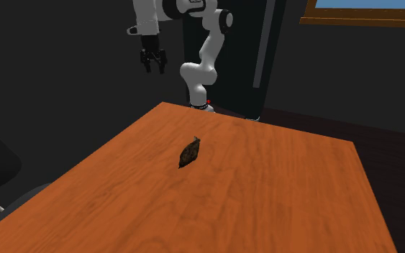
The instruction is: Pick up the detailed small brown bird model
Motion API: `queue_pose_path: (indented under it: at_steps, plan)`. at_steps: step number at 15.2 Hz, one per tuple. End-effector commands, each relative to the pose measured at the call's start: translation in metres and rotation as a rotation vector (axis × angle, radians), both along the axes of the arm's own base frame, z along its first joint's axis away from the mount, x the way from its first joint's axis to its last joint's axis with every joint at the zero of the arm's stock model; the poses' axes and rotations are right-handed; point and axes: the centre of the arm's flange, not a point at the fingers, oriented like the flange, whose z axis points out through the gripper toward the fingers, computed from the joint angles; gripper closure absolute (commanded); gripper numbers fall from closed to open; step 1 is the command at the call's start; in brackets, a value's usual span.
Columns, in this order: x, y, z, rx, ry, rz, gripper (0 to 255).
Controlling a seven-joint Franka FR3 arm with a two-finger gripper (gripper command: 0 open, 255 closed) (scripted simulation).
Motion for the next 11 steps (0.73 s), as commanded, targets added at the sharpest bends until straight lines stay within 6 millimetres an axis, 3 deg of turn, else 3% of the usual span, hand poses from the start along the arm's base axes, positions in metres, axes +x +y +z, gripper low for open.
queue_pose_path:
  at_steps: [1, 11]
  plan:
    - [0.000, 0.000, 0.000, 0.000, 0.000, 0.000, 0]
    - [0.051, 0.103, -0.055, 0.027, -0.025, 0.057, 0]
